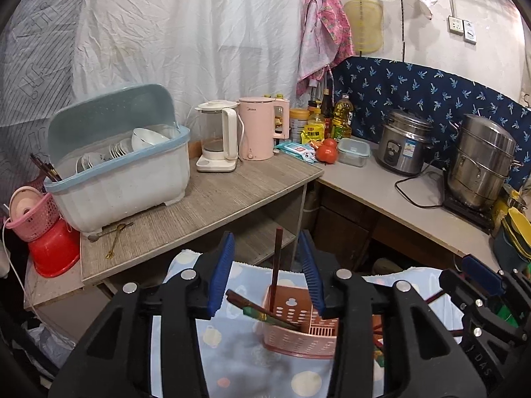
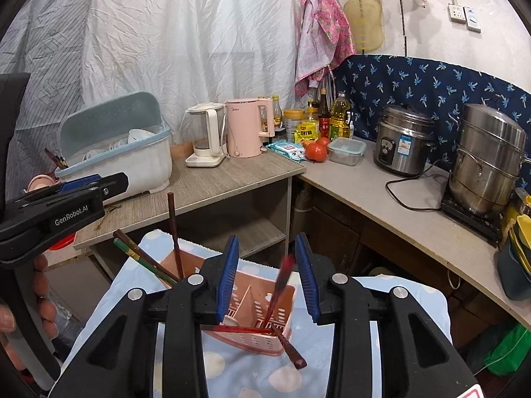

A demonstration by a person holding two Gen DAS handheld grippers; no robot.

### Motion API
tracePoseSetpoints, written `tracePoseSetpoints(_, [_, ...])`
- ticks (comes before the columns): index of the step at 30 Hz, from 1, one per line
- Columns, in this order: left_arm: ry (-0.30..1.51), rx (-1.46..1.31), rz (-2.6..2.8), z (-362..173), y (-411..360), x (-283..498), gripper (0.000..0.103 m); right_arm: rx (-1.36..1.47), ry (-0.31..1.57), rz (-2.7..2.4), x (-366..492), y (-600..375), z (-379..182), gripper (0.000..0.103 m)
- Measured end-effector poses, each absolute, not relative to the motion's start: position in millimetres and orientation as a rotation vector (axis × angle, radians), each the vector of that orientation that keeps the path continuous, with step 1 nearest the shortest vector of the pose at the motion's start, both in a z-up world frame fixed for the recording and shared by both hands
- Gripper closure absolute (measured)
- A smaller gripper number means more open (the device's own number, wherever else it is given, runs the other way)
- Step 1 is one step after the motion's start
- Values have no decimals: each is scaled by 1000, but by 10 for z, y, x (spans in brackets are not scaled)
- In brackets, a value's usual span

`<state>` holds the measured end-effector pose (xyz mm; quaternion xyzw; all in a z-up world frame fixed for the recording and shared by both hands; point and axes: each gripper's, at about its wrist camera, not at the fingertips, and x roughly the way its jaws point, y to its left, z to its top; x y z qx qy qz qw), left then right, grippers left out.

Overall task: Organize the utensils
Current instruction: 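Withdraw both grippers from the holder toward the white and gold spoons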

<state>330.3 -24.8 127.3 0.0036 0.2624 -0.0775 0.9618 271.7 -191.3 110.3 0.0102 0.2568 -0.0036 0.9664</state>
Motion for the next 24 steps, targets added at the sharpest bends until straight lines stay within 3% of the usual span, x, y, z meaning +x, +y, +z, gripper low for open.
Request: tracePoseSetpoints(24, [576, 22, -155, 1104, -146, 2627, 64, 58, 526, 30, 1988, -1822, 1064, 62])
